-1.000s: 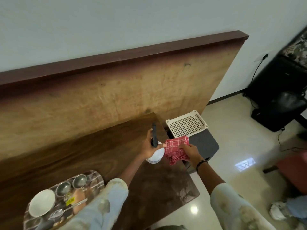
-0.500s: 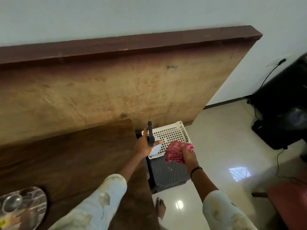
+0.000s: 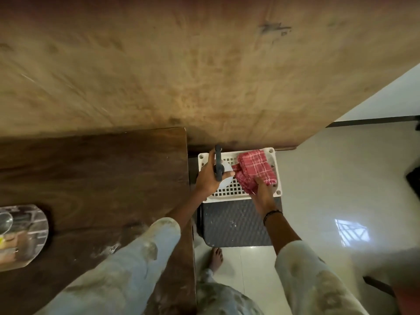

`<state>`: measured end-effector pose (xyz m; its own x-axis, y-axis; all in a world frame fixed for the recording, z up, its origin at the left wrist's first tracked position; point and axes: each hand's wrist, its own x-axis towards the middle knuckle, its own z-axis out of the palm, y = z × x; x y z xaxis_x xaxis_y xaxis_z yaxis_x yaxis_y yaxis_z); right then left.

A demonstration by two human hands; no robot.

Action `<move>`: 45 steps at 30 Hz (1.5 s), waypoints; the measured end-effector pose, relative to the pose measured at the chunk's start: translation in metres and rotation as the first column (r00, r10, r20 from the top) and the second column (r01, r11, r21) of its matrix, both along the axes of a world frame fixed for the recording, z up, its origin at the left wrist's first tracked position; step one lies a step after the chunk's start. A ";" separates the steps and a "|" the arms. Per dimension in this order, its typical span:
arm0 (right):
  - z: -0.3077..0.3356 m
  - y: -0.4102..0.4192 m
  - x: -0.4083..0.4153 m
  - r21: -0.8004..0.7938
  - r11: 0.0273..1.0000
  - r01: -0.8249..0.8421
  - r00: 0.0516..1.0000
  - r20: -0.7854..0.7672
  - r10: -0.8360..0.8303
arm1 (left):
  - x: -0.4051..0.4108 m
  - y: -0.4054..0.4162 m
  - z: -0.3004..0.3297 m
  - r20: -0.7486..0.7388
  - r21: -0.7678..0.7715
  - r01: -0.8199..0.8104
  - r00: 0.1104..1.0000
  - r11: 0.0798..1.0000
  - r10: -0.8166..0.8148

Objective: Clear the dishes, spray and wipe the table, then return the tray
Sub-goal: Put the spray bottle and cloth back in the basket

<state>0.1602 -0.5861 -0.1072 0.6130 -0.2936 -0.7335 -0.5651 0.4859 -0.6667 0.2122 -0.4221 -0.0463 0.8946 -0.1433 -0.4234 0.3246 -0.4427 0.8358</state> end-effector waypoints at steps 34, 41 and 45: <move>-0.030 -0.036 -0.052 -0.580 0.490 -0.651 0.753 -0.409 0.516 | -0.011 0.001 -0.029 -0.068 0.015 0.061 0.996 0.998 -0.060; -0.035 -0.038 -0.045 -0.595 0.469 -0.653 0.751 -0.427 0.504 | -0.010 0.006 -0.030 -0.063 0.074 0.101 0.993 0.992 -0.097; -0.011 -0.033 -0.048 -0.628 0.576 -0.524 0.850 -0.428 0.307 | -0.013 0.011 -0.026 -0.046 0.133 0.136 0.990 0.982 -0.131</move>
